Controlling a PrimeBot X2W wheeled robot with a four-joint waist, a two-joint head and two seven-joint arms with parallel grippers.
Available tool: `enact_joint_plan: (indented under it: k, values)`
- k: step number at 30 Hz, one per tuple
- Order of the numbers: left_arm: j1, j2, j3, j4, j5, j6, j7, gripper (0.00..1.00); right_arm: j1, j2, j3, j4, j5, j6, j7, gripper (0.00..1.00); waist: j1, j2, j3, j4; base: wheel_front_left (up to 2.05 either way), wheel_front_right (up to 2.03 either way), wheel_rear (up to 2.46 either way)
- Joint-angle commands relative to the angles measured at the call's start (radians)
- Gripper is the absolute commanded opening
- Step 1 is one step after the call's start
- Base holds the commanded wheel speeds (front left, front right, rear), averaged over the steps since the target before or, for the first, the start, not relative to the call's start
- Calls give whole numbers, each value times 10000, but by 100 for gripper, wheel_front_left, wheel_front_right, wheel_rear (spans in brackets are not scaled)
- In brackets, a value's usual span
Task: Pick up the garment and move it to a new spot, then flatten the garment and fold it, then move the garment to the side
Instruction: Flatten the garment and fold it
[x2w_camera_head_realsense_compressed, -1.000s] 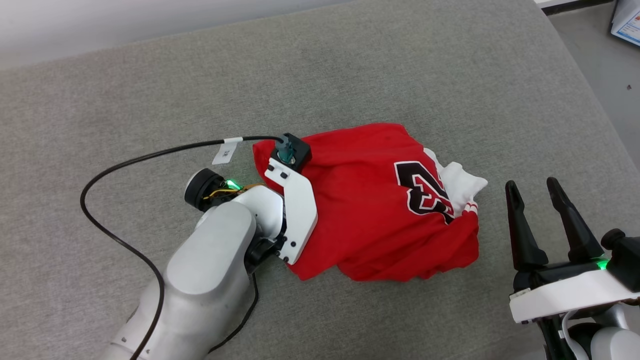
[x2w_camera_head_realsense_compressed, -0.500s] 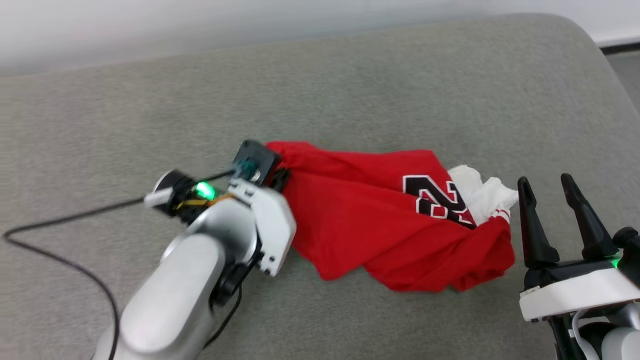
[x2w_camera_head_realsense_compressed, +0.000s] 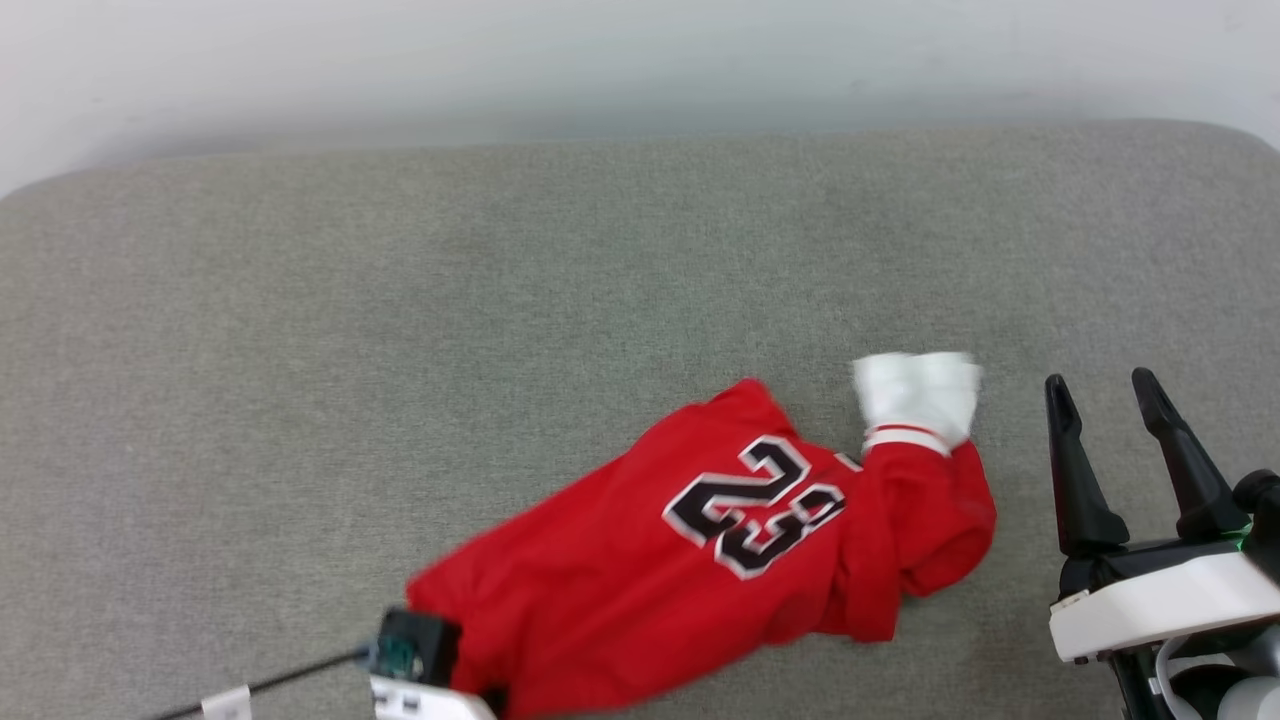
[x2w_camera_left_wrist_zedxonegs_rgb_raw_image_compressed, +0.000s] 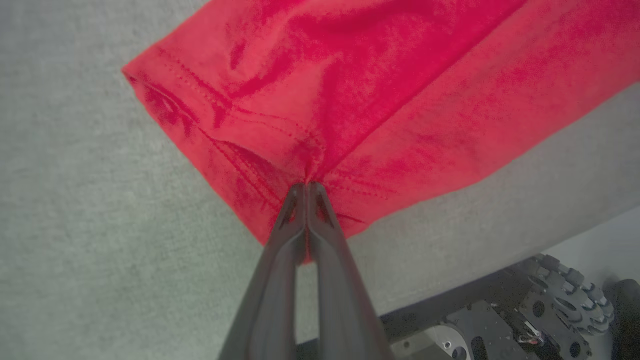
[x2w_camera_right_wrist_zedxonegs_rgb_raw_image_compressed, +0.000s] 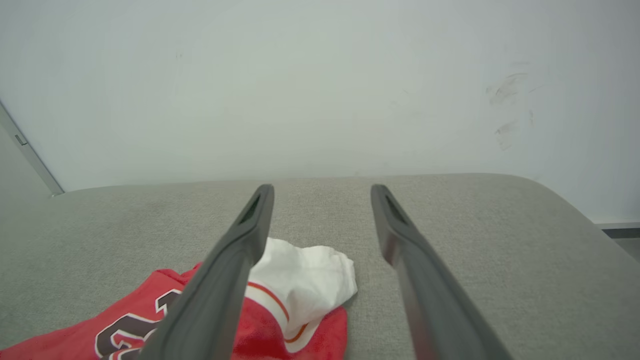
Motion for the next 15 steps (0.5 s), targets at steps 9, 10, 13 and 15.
enact_joint_plan:
  k: [9, 10, 13, 15]
  values:
    - [935, -659, -182, 847, -868, -129, -236, 100, 259, 16, -15, -130, -94, -5, 179, 100, 0, 0, -368, 125, 0, 0, 0]
    - [721, -734, -49, 819, -709, -47, -665, 100, 270, 20, -52, -159, -98, -5, 188, 100, 0, 0, -389, 140, 0, 0, 0]
    - [232, -965, 160, 757, -163, 29, -1998, 100, 328, 33, -118, -231, -100, -5, 271, 100, 0, 0, -475, 180, 0, 0, 0]
    - [-211, -1079, 246, 672, 127, -26, -2736, 100, 365, 43, -175, -263, -123, -5, 324, 100, 0, 0, -540, 213, 0, 0, 0]
